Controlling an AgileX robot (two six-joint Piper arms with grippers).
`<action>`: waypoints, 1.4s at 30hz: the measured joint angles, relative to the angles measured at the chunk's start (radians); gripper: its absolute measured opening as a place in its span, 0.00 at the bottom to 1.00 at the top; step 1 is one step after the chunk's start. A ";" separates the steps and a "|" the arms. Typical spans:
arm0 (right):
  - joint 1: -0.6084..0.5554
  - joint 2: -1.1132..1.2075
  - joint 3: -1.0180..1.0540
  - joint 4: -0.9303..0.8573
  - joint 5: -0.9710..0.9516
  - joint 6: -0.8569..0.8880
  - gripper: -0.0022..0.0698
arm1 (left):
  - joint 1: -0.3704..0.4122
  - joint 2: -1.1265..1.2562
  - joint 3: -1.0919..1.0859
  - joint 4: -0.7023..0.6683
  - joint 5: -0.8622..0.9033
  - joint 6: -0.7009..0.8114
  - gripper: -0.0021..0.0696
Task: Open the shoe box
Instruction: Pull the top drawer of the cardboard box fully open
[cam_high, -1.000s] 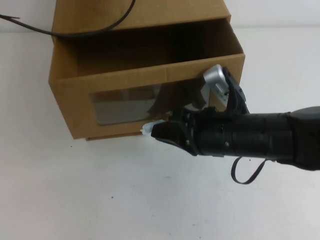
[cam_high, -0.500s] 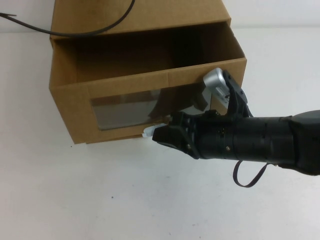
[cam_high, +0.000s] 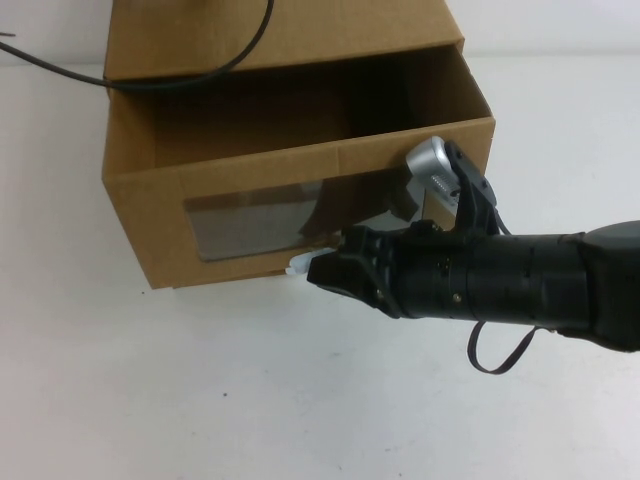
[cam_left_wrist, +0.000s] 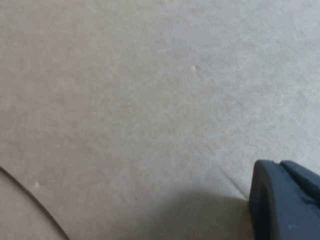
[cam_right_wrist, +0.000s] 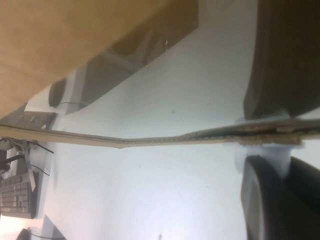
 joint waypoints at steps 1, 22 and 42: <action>0.000 0.000 0.000 0.000 0.000 -0.005 0.04 | 0.000 -0.005 0.018 -0.007 -0.013 0.008 0.02; 0.000 -0.058 0.078 0.004 0.031 -0.005 0.04 | 0.000 -0.015 0.066 -0.014 -0.069 0.025 0.02; 0.096 -0.307 0.346 0.004 0.010 0.008 0.04 | -0.004 -0.008 0.066 -0.028 -0.069 0.025 0.02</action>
